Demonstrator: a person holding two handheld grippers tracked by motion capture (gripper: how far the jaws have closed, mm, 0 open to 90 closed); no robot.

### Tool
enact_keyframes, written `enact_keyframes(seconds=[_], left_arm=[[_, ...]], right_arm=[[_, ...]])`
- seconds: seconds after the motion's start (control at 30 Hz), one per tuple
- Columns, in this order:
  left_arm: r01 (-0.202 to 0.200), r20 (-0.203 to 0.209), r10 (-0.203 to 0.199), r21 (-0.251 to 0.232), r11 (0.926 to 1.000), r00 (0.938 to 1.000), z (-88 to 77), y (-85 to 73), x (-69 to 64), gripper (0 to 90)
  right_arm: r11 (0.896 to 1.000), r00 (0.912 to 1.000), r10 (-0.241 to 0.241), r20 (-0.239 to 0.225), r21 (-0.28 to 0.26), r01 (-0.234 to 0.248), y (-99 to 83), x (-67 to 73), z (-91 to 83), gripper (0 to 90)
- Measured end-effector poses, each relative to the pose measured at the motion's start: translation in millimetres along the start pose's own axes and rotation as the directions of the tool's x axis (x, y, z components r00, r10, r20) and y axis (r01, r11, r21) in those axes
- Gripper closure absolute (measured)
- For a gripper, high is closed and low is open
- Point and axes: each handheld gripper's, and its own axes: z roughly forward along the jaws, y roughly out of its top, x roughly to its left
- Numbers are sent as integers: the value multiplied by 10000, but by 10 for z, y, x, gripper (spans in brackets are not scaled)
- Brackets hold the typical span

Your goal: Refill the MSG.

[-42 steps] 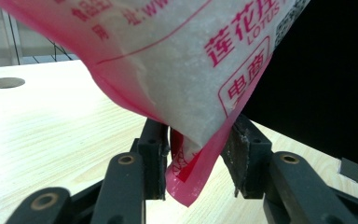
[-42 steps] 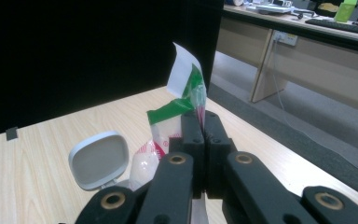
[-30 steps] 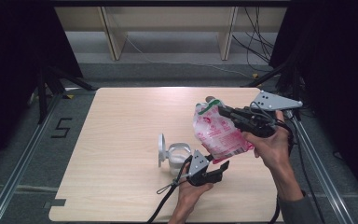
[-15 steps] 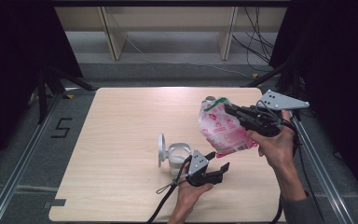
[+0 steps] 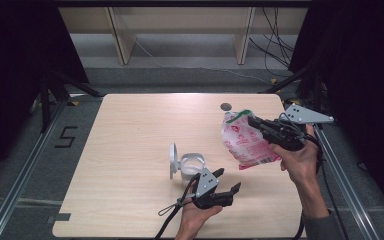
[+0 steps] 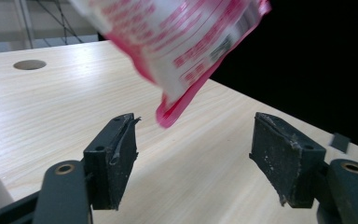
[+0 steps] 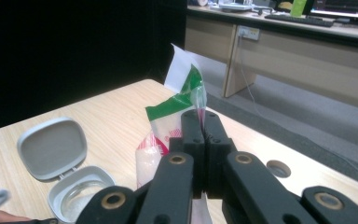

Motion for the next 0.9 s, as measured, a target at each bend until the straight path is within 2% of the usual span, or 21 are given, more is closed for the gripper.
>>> enact_keyframes(seconds=[0.03, 0.1, 0.17, 0.2, 0.23, 0.43, 0.47, 0.5, 0.53, 0.6, 0.67, 0.7, 0.77, 0.83, 0.9], left_arm=[[-11, 76, 11, -54, 10000, 10000, 2, -12, -4, 307], [-2, 43, 2, -17, 10000, 10000, -12, -42, -23, 307], [-74, -71, 75, 131, 9999, 9999, -33, -62, -31, 308], [-51, -37, 52, 70, 10000, 10000, -32, -71, -30, 308], [-64, 7, 63, 69, 10000, 10000, -41, -79, -28, 309], [-169, -49, 169, -16, 9999, 9998, -111, -67, -47, 313], [-173, -60, 173, -15, 9998, 9998, -114, -71, -47, 311], [-152, -87, 152, -4, 9999, 9998, -117, -75, -50, 311], [-152, -59, 152, -16, 9999, 9999, -120, -83, -55, 310], [-186, -38, 186, 16, 9998, 9998, -133, -91, -67, 309], [-220, -28, 220, -10, 9998, 9998, -148, -100, -83, 308], [-270, -52, 270, -55, 9996, 9996, -153, -108, -90, 308], [-315, -59, 315, -46, 9995, 9995, -166, -119, -86, 307], [-272, -93, 272, 13, 9996, 9996, -193, -135, -90, 307], [-423, -32, 423, -88, 9991, 9991, -213, -153, -78, 308]], right_arm=[[9999, 9999, -131, -56, 47, 131, -30, -31, 13, 900], [9993, 9996, 268, -90, 255, -265, -84, -29, 19, 900], [9999, 10000, -3, 32, 159, 2, -146, -79, 39, 900], [9996, 10000, 32, 68, 279, -34, -183, -96, 51, 900], [9989, 9997, 232, -36, 406, -231, -205, -97, 59, 900], [9946, 9981, 517, 336, 885, -545, -397, -187, 91, 900], [9948, 9975, 615, 361, 789, -642, -426, -217, 87, 900], [9957, 9980, 520, 371, 751, -547, -430, -255, 71, 900], [9945, 9969, 669, 420, 781, -701, -430, -256, 56, 900], [9944, 9968, 622, 511, 818, -663, -443, -270, 33, 900], [9955, 9973, 466, 575, 799, -511, -450, -298, 25, 900], [9940, 9957, 656, 654, 827, -709, -452, -287, 19, 900], [9936, 9968, 440, 667, 1008, -506, -460, -315, 1, 900], [9930, 9953, 475, 845, 1041, -562, -465, -316, -12, 900], [9931, 9939, 364, 1037, 1076, -476, -474, -338, -30, 900]])
